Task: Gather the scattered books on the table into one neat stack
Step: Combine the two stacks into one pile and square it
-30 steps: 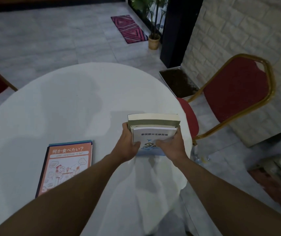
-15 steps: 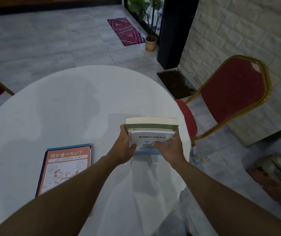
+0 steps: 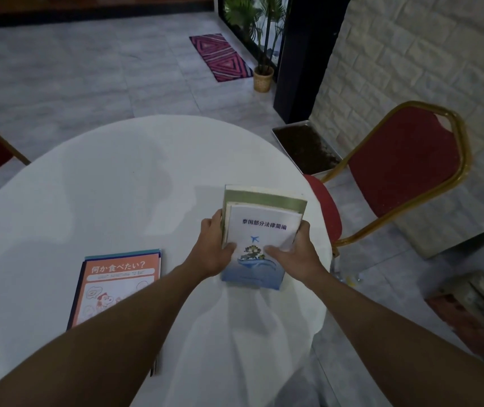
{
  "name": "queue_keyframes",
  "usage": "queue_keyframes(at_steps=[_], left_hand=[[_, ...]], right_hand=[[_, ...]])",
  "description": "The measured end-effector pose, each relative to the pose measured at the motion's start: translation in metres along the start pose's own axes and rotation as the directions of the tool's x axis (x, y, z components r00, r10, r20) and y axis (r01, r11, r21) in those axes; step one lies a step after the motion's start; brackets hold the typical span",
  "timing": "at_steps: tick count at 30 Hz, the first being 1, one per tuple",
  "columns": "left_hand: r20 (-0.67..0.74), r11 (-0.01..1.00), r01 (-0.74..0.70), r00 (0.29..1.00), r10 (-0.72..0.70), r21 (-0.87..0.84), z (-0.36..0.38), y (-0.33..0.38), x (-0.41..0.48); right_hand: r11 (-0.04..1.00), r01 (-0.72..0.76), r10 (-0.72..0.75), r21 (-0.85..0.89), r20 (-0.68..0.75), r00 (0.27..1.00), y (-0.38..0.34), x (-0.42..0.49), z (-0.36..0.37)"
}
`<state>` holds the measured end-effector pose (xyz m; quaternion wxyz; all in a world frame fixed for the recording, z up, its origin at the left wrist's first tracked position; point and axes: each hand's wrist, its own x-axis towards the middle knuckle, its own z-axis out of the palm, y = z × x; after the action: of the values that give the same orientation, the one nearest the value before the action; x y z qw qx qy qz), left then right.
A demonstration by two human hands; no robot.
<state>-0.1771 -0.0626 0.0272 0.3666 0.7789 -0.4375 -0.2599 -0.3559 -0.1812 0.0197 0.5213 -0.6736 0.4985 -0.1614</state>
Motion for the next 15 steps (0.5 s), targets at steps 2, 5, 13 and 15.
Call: queue_keyframes(at_steps=[2, 5, 13, 15], left_hand=[[0.017, 0.996, 0.090, 0.996, -0.090, 0.001, -0.003, 0.000, 0.006], [0.069, 0.981, 0.180, 0.980, -0.185, 0.066, -0.005, -0.004, 0.009], [0.115, 0.908, 0.322, 0.925, -0.362, 0.270, 0.017, -0.039, -0.004], [0.134, 0.888, 0.352, 0.905, -0.404, 0.297, 0.024, -0.047, -0.005]], right_hand=[[0.999, -0.042, 0.041, 0.011, 0.027, 0.999, 0.001, 0.006, 0.002], [0.994, -0.104, 0.105, -0.016, 0.057, 0.993, 0.004, 0.009, 0.010], [0.970, -0.216, 0.227, -0.111, 0.103, 0.968, 0.024, 0.008, 0.031], [0.962, -0.233, 0.249, -0.139, 0.111, 0.962, 0.030, 0.009, 0.036]])
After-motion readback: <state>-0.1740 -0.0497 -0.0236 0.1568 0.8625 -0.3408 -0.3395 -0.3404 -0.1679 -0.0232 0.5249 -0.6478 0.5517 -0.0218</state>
